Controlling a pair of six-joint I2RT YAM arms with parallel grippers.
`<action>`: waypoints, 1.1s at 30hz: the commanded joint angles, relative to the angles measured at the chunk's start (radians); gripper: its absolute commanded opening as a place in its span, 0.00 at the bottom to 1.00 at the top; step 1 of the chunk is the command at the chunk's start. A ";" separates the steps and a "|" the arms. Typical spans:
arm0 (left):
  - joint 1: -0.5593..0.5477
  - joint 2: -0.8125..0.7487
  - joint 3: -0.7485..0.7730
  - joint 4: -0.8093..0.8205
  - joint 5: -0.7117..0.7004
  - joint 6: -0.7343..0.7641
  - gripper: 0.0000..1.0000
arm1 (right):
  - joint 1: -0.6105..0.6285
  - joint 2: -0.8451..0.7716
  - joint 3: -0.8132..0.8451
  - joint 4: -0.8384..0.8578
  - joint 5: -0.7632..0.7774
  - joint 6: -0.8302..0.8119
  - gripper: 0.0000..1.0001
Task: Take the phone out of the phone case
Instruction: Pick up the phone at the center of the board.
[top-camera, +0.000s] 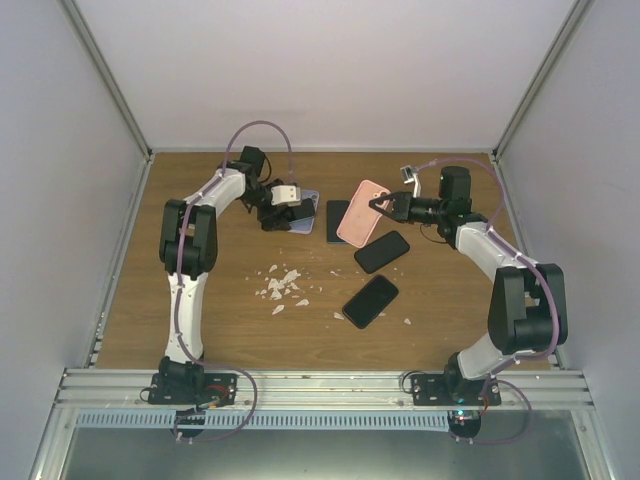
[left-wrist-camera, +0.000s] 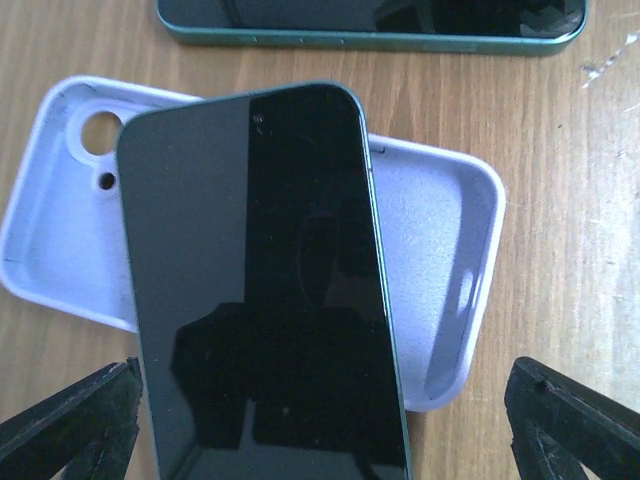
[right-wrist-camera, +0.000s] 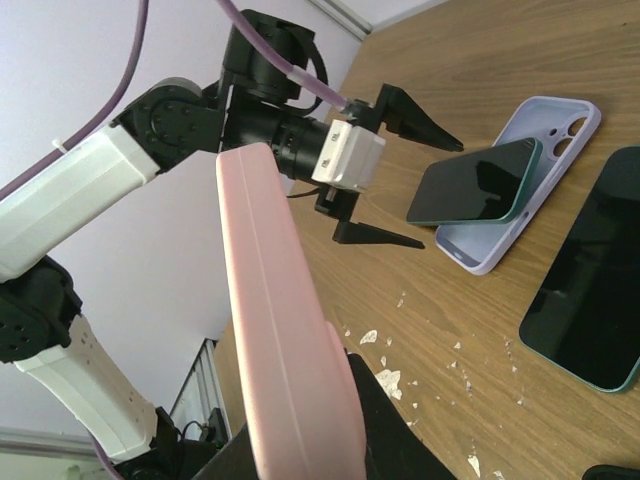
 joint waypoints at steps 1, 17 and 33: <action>0.008 0.045 0.054 -0.010 0.016 0.022 0.99 | -0.010 0.015 0.022 -0.001 -0.009 -0.023 0.00; 0.006 0.136 0.115 -0.036 0.045 0.008 0.94 | -0.008 0.024 0.020 0.005 -0.011 -0.019 0.01; -0.034 0.151 0.076 -0.029 -0.077 -0.028 0.69 | -0.008 0.018 0.020 -0.001 -0.010 -0.022 0.01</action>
